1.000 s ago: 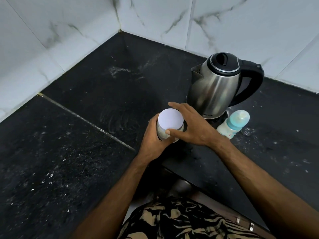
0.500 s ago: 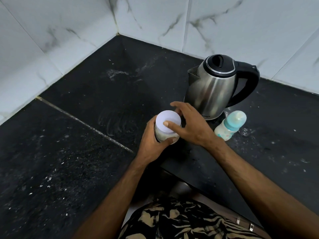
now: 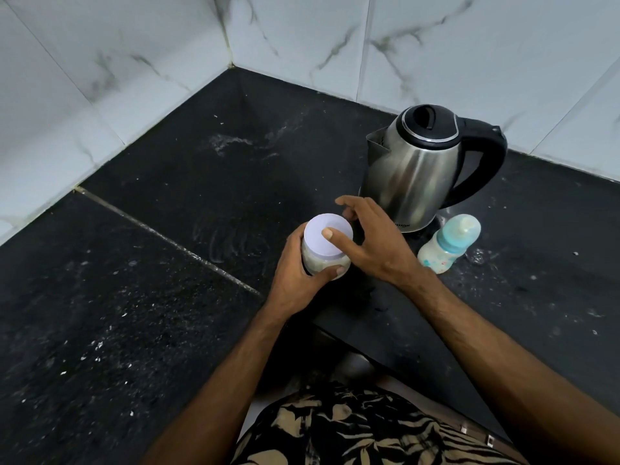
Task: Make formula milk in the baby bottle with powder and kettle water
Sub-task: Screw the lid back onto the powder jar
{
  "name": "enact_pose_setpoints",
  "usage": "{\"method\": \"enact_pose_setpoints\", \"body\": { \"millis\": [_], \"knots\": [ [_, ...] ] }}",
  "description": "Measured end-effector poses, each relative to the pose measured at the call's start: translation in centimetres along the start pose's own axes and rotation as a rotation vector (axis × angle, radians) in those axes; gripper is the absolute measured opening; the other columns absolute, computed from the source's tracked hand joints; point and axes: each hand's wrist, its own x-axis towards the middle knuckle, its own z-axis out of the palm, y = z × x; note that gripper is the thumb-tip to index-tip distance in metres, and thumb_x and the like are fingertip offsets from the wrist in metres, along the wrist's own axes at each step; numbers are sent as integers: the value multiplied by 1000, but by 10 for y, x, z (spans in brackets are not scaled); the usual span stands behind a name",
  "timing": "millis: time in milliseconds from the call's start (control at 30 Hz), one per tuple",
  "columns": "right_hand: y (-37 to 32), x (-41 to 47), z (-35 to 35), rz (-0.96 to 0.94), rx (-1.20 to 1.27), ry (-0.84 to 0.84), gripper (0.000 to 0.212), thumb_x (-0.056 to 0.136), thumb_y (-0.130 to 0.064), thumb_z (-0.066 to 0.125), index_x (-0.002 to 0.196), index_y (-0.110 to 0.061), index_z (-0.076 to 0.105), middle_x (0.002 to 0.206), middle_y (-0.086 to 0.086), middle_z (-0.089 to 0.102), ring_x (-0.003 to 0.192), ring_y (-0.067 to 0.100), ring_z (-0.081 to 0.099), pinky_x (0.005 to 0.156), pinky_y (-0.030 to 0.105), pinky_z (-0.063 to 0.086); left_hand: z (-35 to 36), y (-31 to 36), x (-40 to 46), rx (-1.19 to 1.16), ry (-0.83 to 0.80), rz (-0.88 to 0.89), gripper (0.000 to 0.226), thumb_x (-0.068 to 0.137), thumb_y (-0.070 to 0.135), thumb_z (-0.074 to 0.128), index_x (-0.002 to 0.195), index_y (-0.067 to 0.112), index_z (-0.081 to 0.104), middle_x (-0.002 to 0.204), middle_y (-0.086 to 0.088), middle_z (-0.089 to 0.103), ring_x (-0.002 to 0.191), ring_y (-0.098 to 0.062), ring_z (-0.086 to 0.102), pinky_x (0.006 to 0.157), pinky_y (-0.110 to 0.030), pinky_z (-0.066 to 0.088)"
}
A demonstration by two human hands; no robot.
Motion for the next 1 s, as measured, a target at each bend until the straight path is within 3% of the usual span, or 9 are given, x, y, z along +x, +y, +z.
{"method": "enact_pose_setpoints", "body": {
  "millis": [133,267,433,600,767,900,1000],
  "knots": [
    [-2,-1,4,-5,41,-53,73,86,-66,53,140,-19,46,126,0,56,109,13,54,96,38,50,1,0,0,0,4,0,84,73,27,87,141,34,38,141,9,51,128,-5,51,105,-33,48],
    [-5,1,0,15,-36,56,70,84,-67,53,134,-17,51,108,-3,56,98,12,52,87,35,51,0,1,0,-6,-2,-1,84,72,28,85,141,34,37,143,6,49,129,-8,51,106,-34,48],
    [-5,3,1,-48,51,-109,76,85,-66,54,145,-21,41,131,-2,54,118,11,49,101,30,43,0,2,-1,-14,5,-2,84,72,25,87,139,37,38,139,11,52,127,-4,52,102,-28,48],
    [-2,4,1,-1,44,51,62,88,-59,58,135,-19,50,105,-3,58,100,14,52,91,35,48,0,5,-1,-23,-5,-2,84,70,32,84,140,35,37,142,6,50,129,-6,51,102,-23,47],
    [1,2,3,-45,53,-99,72,86,-66,53,142,-21,43,125,-2,54,112,11,50,99,33,46,0,5,-2,-33,-6,-3,83,70,31,84,140,34,37,141,7,51,128,-6,52,101,-22,47],
    [0,3,3,-5,47,59,68,86,-66,49,133,-16,52,107,-3,55,99,11,51,89,33,48,1,6,-2,-32,-7,-17,84,70,33,83,140,34,37,142,7,49,129,-5,50,100,-18,46],
    [1,5,-5,-90,52,-66,73,84,-59,62,142,-18,44,131,-1,50,119,13,48,101,35,46,0,7,-2,-41,-2,-27,84,71,26,87,137,37,37,140,8,51,127,-3,52,99,-19,47]
  ]
}}
